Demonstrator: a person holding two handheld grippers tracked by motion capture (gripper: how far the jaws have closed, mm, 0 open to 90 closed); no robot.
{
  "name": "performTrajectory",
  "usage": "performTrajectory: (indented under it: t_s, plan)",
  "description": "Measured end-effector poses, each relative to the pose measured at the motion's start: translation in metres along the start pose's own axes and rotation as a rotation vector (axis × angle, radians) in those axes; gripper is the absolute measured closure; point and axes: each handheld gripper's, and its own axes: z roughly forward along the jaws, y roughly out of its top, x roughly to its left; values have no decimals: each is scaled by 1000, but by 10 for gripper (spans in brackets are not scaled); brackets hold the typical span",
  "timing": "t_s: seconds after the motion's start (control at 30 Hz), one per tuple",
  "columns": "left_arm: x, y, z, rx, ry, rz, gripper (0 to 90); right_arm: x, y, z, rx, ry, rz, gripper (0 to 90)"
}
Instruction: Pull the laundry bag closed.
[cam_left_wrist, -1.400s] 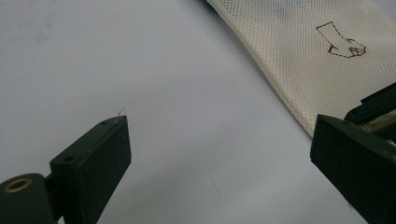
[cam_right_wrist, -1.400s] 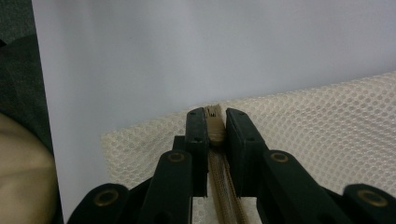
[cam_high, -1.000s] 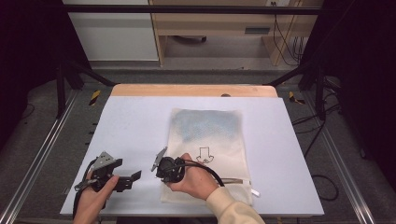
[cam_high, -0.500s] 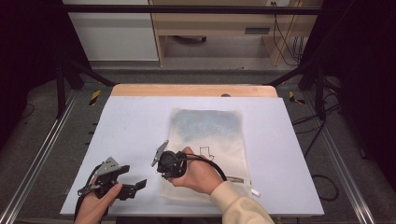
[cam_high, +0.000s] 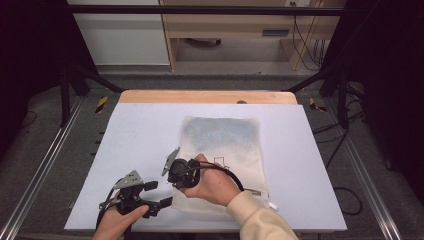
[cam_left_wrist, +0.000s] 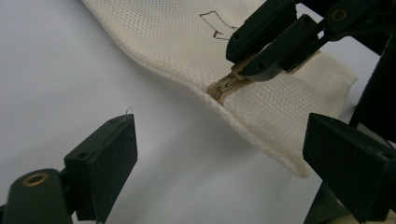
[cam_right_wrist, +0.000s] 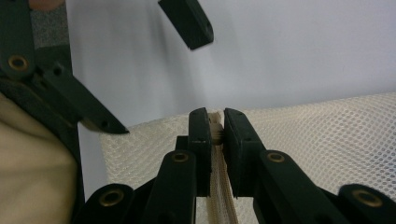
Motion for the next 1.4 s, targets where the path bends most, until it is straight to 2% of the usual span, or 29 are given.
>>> performTrajectory:
  t_s: [0.17, 0.2, 0.27, 0.47, 0.53, 0.63, 0.7, 0.83, 1.0, 1.4]
  plan:
    - [-4, 0, 10, 6, -18, -4, 165, 0, 0, -1, -6, -1, 1, 818]
    - [-4, 1, 13, 10, -16, 0, 208, 0, -1, -2, -12, -3, -1, 818]
    - [-4, 1, 21, 22, -29, -4, 230, 0, -1, -3, -18, -1, -7, 818]
    - [-3, 0, 26, 15, -53, -10, 334, 0, -2, -5, -26, -1, 2, 818]
    - [-4, 1, 28, 16, -73, -11, 388, 0, -2, -6, -27, -3, -4, 818]
    - [-3, 1, 29, 12, -81, -5, 451, 1, -2, -6, -29, -2, -4, 818]
    - [-1, 1, 30, 4, -100, -15, 490, 1, -3, -6, -37, -2, -9, 818]
    - [1, 1, 31, 6, -101, -11, 551, 2, -4, -6, -43, -3, -6, 818]
    - [8, 1, 30, 2, -123, -35, 617, 3, -7, -5, -46, -1, -6, 818]
    - [14, 0, 32, 7, -130, -37, 754, 4, -16, -2, -60, -7, -12, 819]
